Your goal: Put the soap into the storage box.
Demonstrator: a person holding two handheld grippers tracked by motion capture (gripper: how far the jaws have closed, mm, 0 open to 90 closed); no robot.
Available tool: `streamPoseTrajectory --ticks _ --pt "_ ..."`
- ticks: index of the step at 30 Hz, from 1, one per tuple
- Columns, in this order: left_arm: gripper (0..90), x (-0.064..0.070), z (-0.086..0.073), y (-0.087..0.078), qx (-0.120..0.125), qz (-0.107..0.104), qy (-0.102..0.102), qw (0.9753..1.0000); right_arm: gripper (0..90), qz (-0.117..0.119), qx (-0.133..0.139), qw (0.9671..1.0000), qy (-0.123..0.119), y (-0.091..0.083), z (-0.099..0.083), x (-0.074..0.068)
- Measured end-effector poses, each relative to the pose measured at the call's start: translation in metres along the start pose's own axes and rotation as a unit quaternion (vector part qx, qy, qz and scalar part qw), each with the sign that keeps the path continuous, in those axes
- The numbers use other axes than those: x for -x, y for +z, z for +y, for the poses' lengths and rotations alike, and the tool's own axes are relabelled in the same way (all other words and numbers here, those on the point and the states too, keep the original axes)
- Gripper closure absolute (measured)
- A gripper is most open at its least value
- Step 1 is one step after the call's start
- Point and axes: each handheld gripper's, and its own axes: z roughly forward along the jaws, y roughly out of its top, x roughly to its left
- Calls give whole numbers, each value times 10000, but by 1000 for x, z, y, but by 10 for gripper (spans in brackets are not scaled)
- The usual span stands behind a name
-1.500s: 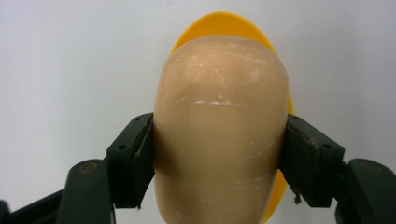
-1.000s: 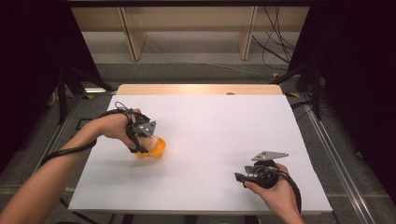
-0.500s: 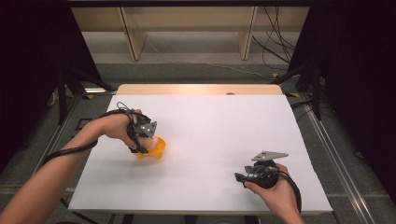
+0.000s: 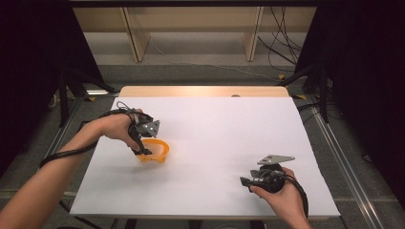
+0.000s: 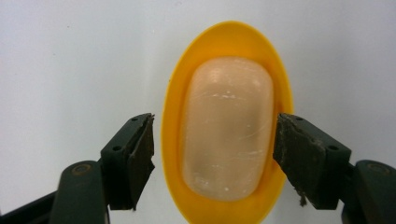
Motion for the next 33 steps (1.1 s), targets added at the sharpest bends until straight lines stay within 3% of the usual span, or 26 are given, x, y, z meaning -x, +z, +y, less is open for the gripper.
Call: streamPoseTrajectory --ticks 5,9,10,12,13,17,23,24,26,27,30,33 --pt "288 3 -2 -7 122 44 -31 9999 481 0 15 10000 -19 0 0 0" --pt "288 8 -4 -11 298 98 -177 9994 481 -10 60 9999 -94 0 0 1" --pt "288 8 -5 -14 251 122 -101 9996 481 -10 58 9999 -92 0 0 1" --pt "287 11 -6 -17 330 152 -170 9992 481 19 -13 10000 10 0 0 0" --pt "284 13 -7 -17 467 154 -312 9983 481 70 14 10000 -4 0 0 0" --pt "284 20 -11 -21 544 245 -380 9975 481 -12 8 10000 -11 -1 0 0" --pt "291 29 -20 -23 803 423 -633 9939 480 7 4 10000 -38 0 0 0" --pt "292 31 -22 -24 837 444 -668 9933 480 -248 -105 9996 -31 -2 1 -2" --pt "291 37 -25 -25 895 524 -739 9919 480 -236 -14 9997 -21 -1 0 -2" --pt "291 39 -26 -26 909 554 -747 9915 480 -333 -147 9993 -61 -3 1 -3" --pt "287 50 -32 -25 1059 632 -924 9881 480 -264 -110 9996 -70 -3 1 -2" --pt "279 60 -38 -26 1049 743 -964 9870 480 -258 -121 9996 -65 -2 1 -2"
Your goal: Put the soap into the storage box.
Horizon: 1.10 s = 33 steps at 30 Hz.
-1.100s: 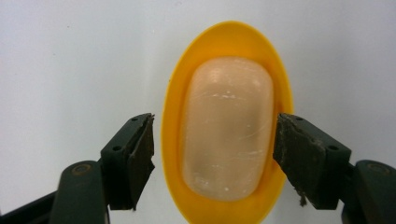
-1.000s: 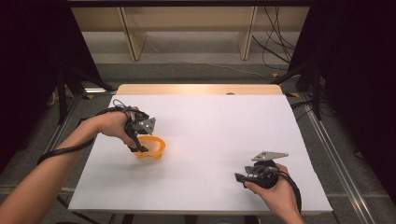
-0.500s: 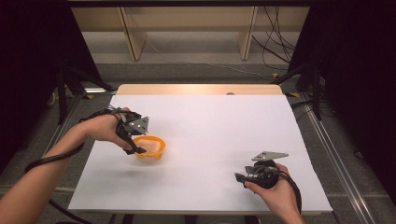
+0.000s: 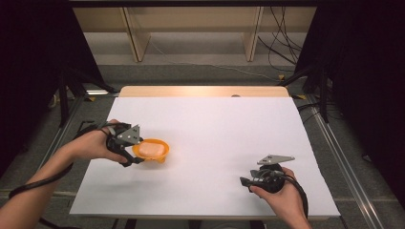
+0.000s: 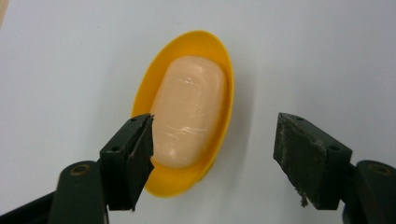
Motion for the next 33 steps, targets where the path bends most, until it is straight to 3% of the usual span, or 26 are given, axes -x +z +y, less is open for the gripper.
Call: streamPoseTrajectory --ticks 1,6,10,11,14,17,20,24,26,31,32,33 --pt "276 2 -3 -2 -39 85 43 9999 480 25 54 10000 -23 1 0 1" --pt "273 21 -21 -5 102 372 -369 9986 480 20 153 9999 -24 3 -1 0" --pt "280 38 -37 -1 3 522 -679 9963 480 69 287 9995 -121 6 -1 1" --pt "280 40 -39 -1 -20 548 -718 9959 480 113 260 9996 -5 6 -1 0" --pt "278 51 -48 1 -17 675 -878 9938 480 47 127 9999 -49 4 -1 -1" --pt "271 64 -54 6 -21 698 -1089 9916 479 -19 6 10000 -80 2 0 -1" --pt "265 78 -59 16 -91 766 -1256 9891 479 45 78 10000 26 4 -1 -2" --pt "262 94 -64 25 -63 712 -1412 9874 479 19 123 9999 -27 4 -1 -1" --pt "263 99 -66 26 -1 743 -1467 9864 479 -19 -65 10000 -1 2 0 -2" --pt "270 106 -71 22 247 981 -1689 9804 479 75 -41 9995 302 3 -2 -6" --pt "271 108 -73 26 518 1288 -1754 9746 480 67 -69 9996 273 3 -2 -5" --pt "273 108 -74 26 510 1329 -1752 9742 480 63 -77 9995 293 3 -2 -6"
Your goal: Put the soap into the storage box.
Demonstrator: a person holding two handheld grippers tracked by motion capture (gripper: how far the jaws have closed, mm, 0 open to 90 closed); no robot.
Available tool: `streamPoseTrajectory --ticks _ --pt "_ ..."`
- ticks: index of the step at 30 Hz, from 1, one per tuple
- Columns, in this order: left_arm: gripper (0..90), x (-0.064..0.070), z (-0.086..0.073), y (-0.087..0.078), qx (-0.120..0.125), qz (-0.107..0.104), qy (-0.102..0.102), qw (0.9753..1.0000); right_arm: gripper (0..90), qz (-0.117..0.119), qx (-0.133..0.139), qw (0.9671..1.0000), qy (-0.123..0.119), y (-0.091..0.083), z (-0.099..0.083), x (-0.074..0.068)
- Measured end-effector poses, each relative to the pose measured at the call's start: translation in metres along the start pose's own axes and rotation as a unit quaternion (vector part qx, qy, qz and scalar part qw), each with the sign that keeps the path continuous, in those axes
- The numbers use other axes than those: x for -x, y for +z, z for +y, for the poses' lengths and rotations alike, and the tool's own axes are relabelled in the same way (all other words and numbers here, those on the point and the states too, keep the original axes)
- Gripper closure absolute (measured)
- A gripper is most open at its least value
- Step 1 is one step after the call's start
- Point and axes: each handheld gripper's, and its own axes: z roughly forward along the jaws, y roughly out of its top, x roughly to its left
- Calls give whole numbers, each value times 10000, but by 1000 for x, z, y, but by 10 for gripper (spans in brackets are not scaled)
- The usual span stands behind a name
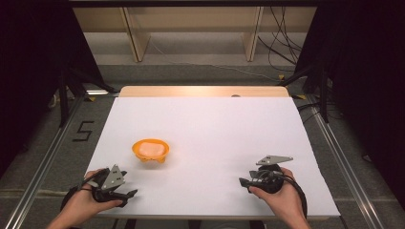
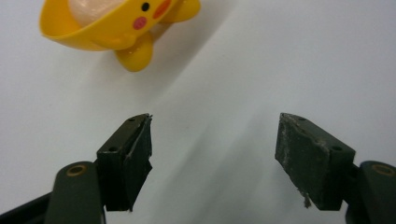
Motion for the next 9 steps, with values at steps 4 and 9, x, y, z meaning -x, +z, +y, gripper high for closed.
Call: streamPoseTrajectory --ticks 4,9 --pt "278 1 -1 3 -46 44 63 10000 479 95 -38 9999 35 1 0 0" --pt "279 2 -1 4 -38 4 51 10000 476 126 -17 9995 -284 1 1 4"
